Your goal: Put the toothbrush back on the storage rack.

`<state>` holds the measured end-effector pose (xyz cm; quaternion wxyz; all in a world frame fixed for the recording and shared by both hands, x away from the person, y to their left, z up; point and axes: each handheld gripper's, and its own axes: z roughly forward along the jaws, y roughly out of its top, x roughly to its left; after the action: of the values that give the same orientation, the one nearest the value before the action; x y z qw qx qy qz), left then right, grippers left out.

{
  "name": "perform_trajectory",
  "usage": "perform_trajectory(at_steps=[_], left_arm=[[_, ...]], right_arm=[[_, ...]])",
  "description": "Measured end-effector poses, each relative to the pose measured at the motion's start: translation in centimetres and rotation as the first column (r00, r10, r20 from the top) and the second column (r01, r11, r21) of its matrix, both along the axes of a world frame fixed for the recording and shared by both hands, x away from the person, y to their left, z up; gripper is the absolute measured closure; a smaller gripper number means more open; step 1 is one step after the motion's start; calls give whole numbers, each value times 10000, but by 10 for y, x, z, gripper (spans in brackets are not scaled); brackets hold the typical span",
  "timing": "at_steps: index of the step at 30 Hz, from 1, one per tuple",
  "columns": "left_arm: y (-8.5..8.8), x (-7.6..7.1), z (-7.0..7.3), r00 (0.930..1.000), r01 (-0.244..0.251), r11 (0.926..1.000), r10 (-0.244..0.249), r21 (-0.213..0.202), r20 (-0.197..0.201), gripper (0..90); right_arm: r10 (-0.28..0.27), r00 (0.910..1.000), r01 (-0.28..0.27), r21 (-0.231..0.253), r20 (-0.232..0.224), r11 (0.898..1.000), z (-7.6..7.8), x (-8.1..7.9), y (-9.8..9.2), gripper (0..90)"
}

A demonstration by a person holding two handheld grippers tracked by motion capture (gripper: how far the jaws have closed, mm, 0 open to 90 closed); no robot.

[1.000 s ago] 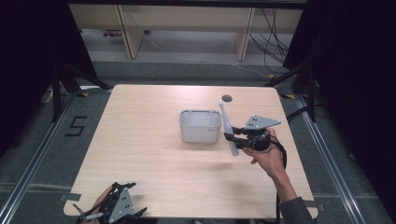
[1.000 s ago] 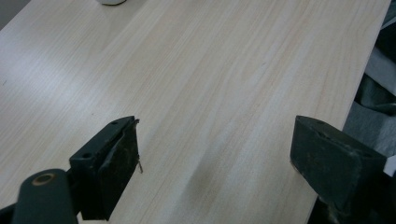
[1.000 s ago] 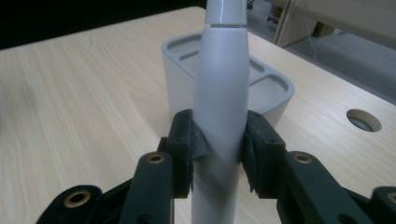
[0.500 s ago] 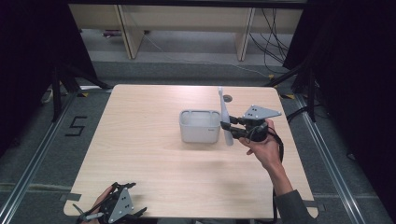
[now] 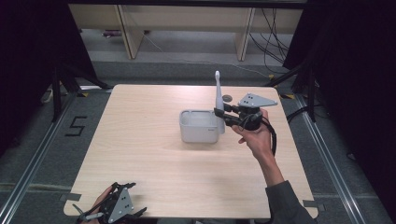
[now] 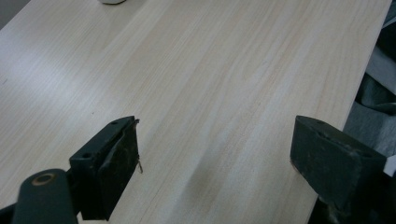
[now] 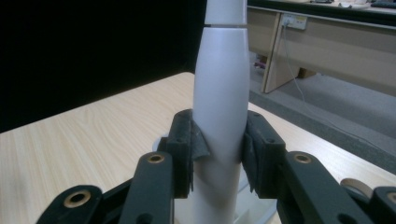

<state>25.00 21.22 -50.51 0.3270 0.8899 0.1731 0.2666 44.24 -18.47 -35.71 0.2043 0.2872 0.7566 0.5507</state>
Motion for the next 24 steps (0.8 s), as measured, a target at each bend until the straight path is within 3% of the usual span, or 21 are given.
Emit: perform_trajectory(at_steps=[7, 10, 12, 16, 22, 24], left_arm=[[0, 0, 0, 10000, -15, 10000, 15, 9, 33, 150], [0, 0, 0, 10000, 55, 10000, -55, 64, -31, 150], [0, 0, 0, 9999, 60, 9999, -59, 116, -92, 150], [0, 0, 1, 9999, 72, 10000, -71, 69, -88, 150], [1, 0, 1, 9998, 123, 9999, -121, 104, -134, 150], [0, 0, 1, 9999, 100, 9999, -100, 46, -115, 150]], right_arm=[[1, 10000, -1, 240, 11, 9997, 7, 6, 12, 671], [108, 9996, -115, 287, 256, 9995, 10, 10, 19, 671], [59, 9999, -63, 368, 110, 9993, 10, 11, 23, 670], [31, 9987, -48, 330, 500, 9994, 7, 20, 31, 671], [-213, 9988, 200, 296, 437, 9994, 1, 31, 41, 670], [-276, 9991, 260, 487, 334, 9985, -2, 35, 45, 671]])
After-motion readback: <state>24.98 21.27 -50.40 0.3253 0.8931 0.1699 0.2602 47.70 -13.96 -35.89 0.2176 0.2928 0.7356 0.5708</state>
